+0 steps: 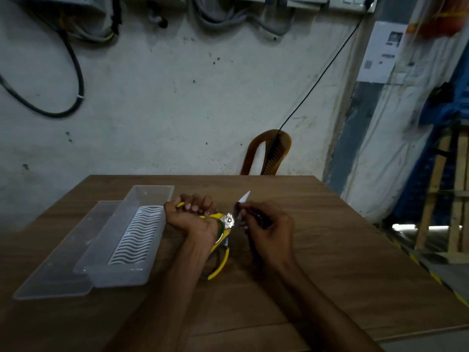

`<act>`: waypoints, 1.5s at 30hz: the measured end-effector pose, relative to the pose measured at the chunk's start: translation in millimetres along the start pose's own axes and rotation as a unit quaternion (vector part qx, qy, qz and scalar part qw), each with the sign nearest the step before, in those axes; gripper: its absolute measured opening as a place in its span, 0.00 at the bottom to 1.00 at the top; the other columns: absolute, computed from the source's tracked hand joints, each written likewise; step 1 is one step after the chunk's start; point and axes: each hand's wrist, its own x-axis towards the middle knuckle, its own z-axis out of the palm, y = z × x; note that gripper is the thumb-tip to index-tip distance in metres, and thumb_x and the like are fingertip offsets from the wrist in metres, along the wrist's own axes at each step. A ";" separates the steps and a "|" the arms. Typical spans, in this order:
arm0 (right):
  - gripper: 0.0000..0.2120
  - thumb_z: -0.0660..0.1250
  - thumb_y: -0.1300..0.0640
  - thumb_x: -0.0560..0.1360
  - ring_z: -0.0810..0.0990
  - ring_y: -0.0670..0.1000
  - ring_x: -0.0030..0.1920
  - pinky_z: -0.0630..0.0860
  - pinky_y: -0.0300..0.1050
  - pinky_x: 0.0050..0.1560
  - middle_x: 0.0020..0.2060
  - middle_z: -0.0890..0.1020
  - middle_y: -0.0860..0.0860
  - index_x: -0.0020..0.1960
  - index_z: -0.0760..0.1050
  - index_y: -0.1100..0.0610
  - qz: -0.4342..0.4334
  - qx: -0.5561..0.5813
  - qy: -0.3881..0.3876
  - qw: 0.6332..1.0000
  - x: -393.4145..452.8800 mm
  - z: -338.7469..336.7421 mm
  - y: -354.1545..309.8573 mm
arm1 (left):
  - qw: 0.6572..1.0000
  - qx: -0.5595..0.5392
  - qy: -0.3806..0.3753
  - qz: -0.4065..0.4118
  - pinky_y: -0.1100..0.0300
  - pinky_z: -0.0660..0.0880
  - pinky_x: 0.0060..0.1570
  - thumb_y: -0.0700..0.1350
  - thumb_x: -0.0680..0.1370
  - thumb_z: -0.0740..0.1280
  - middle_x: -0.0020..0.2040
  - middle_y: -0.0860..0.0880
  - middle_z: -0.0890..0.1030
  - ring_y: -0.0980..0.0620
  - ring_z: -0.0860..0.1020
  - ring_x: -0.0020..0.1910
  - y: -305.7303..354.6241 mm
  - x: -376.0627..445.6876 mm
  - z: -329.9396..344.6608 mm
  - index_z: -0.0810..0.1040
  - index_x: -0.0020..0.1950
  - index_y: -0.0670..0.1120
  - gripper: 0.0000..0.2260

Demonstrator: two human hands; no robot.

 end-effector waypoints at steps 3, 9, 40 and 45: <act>0.13 0.72 0.66 0.75 0.81 0.41 0.47 0.76 0.30 0.50 0.48 0.83 0.49 0.57 0.85 0.54 -0.030 -0.084 -0.011 0.996 -1.6 8.4 3.7 | 1.000 0.006 0.001 0.004 0.63 0.50 0.28 0.50 0.64 0.58 0.26 0.52 0.58 0.53 0.53 0.25 -2.3 -1.9 -0.1 0.60 0.28 0.49 0.09; 0.16 0.70 0.66 0.71 0.80 0.47 0.50 0.71 0.29 0.52 0.51 0.83 0.51 0.58 0.84 0.57 -0.115 -0.152 -0.146 0.971 -25.5 26.7 5.2 | 1.000 0.018 0.005 0.012 0.65 0.51 0.26 0.51 0.63 0.58 0.25 0.52 0.58 0.53 0.54 0.24 5.3 2.8 -3.9 0.59 0.29 0.49 0.09; 0.10 0.69 0.58 0.79 0.83 0.45 0.51 0.83 0.44 0.52 0.55 0.83 0.47 0.59 0.81 0.49 0.154 -0.111 0.105 0.976 -3.9 -39.1 25.9 | 1.000 -0.013 -0.012 0.011 0.64 0.54 0.26 0.51 0.63 0.57 0.25 0.52 0.58 0.53 0.55 0.25 10.9 0.9 0.9 0.61 0.26 0.49 0.09; 0.09 0.65 0.57 0.82 0.86 0.54 0.46 0.84 0.50 0.47 0.42 0.86 0.50 0.49 0.83 0.50 0.309 0.099 0.169 0.931 -3.7 -44.8 11.1 | 1.000 -0.010 -0.012 0.018 0.64 0.55 0.25 0.51 0.63 0.57 0.25 0.52 0.59 0.53 0.55 0.24 10.7 0.0 3.7 0.61 0.25 0.49 0.09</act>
